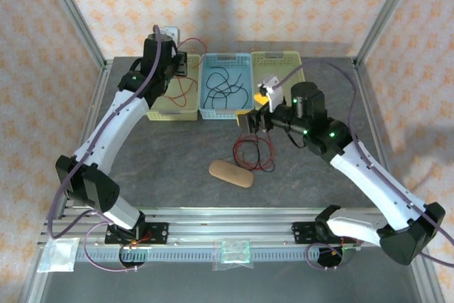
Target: Untangle the cables
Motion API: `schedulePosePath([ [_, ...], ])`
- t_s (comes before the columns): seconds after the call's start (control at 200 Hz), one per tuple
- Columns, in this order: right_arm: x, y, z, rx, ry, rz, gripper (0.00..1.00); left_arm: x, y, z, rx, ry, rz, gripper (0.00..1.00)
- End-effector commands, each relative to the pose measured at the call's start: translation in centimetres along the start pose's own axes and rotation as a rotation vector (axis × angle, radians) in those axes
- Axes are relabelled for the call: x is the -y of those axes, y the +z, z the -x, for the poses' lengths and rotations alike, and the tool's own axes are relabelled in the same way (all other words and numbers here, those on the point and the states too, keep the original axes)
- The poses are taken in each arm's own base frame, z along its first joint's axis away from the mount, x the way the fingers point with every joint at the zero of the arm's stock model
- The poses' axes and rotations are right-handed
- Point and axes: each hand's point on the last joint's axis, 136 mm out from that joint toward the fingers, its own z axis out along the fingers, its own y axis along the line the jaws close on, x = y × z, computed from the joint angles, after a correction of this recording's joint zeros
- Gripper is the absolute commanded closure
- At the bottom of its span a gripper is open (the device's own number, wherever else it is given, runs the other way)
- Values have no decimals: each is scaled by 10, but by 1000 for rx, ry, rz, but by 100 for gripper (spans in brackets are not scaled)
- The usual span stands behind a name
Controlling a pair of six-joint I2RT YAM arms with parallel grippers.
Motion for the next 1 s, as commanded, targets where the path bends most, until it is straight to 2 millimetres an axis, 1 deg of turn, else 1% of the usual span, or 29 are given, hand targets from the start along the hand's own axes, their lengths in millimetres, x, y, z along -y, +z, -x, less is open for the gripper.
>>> schedulePosePath([
  [0.0, 8, 5, 3, 14, 30, -124, 15, -22, 14, 5, 4, -38, 56, 100],
  [0.115, 6, 10, -4, 15, 65, -167, 16, -43, 33, -2, -36, -68, 107, 100],
  [0.215, 12, 12, -10, 10, 104, -215, 15, -57, 51, -10, -78, -102, 141, 100],
  [0.345, 23, 10, -15, 10, 135, -281, 15, -64, 72, -14, -110, -128, 150, 100],
  [0.476, 26, 7, -16, 12, 143, -300, 15, -72, 92, -18, -143, -130, 186, 100],
  [0.496, 26, 6, -16, 12, 145, -303, 15, -72, 91, -15, -139, -131, 191, 100],
  [0.506, 26, 6, -16, 10, 145, -304, 15, -73, 99, -22, -158, -127, 197, 100],
  [0.516, 26, 6, -16, 11, 146, -303, 15, -74, 102, -24, -164, -127, 201, 100],
  [0.561, 26, 6, -18, 5, 150, -307, 15, -78, 109, -27, -177, -131, 219, 100],
  [0.636, 28, 6, -20, 3, 163, -315, 15, -78, 120, -31, -195, -136, 219, 100],
  [0.706, 30, 5, -23, 1, 178, -327, 15, -79, 131, -39, -217, -132, 228, 100],
  [0.761, 33, 4, -26, 0, 190, -344, 14, -83, 138, -45, -241, -129, 257, 100],
  [0.871, 41, 0, -29, 13, 226, -395, 13, -94, 149, -65, -303, -123, 330, 100],
  [0.936, 46, -2, -32, 15, 241, -424, 12, -96, 157, -81, -344, -120, 340, 100],
  [0.991, 50, -3, -34, 14, 253, -449, 9, -99, 162, -95, -378, -113, 355, 100],
])
